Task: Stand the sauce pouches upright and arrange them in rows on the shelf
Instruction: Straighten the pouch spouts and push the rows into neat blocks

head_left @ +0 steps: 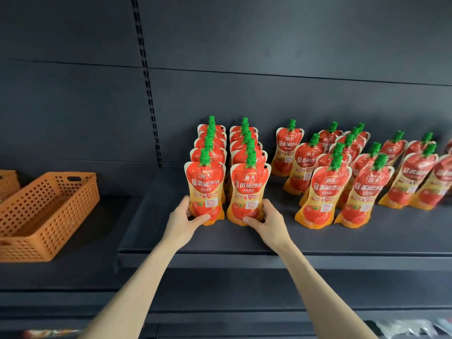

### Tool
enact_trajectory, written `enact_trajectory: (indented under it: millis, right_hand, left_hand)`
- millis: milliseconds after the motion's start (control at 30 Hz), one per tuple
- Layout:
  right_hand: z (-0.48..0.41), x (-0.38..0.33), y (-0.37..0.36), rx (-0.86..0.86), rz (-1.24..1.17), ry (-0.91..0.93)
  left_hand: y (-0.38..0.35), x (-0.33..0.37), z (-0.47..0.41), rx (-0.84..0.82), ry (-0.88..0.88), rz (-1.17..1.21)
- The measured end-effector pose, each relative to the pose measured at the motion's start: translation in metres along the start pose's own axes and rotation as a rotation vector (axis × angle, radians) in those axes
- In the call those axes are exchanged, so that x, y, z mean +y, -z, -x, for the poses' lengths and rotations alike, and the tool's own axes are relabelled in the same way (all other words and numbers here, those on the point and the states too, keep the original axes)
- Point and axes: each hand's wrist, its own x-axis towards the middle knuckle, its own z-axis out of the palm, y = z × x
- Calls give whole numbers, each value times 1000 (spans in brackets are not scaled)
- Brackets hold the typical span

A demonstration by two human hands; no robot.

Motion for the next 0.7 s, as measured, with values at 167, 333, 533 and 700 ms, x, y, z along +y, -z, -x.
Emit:
enact_trajectory:
  millis: [167, 333, 533, 700]
  right_hand:
    - [0, 0, 0, -5, 15, -3]
    - [2, -4, 1, -7, 13, -16]
    - [15, -6, 8, 19, 43, -38]
    - [33, -11, 29, 114, 151, 8]
  left_hand:
    - [0, 1, 0, 4, -4, -24]
    - [-1, 1, 0, 0, 14, -19]
    - [3, 1, 13, 104, 6, 36]
    - [3, 6, 48, 208, -169, -157]
